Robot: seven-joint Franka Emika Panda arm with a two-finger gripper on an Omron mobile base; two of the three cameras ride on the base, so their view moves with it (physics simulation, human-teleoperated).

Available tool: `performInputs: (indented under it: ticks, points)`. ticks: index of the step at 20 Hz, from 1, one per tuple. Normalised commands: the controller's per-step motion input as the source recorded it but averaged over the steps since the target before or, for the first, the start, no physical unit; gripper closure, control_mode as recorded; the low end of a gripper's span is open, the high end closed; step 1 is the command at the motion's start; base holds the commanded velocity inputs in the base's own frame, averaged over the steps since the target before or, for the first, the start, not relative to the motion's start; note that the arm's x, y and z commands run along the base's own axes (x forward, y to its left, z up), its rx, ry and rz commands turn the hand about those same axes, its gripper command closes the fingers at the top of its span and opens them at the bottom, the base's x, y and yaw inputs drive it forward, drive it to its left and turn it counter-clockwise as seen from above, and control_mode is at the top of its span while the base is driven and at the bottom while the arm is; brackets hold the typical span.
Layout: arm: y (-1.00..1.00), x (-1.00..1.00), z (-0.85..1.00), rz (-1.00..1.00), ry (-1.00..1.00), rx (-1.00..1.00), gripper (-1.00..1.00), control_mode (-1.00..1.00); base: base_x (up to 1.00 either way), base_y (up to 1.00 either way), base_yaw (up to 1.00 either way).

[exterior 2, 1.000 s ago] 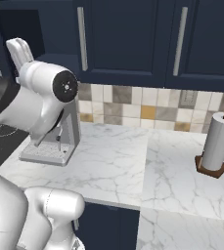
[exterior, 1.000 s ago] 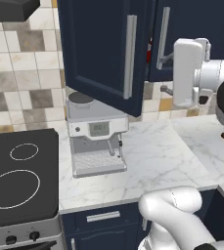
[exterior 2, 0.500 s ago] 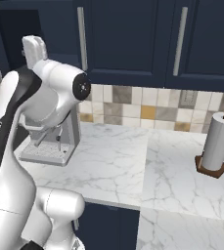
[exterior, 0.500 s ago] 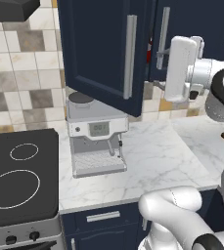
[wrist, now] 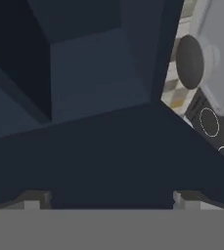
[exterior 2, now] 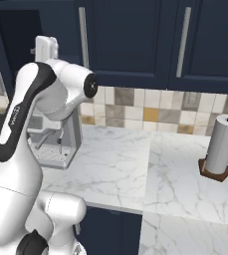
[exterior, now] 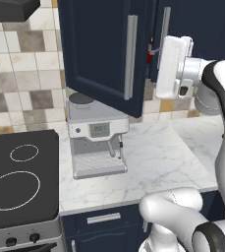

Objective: Open the cabinet, pick the kettle from the cabinet, and place it in the sink.

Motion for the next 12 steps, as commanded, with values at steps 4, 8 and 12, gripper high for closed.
performInputs:
  ticks: [4,8,12]
  points:
    - [0.25,0.32,-0.01,0.06,0.12,0.01,-1.0,-1.0,0.0,0.0,0.0]
    - [0.25,0.28,0.0,0.06,0.04,0.0,-1.0,-1.0,0.0,0.0,0.0]
    - [0.22,0.26,-0.01,0.06,0.02,0.0,-1.0,-1.0,0.0,0.0,0.0]
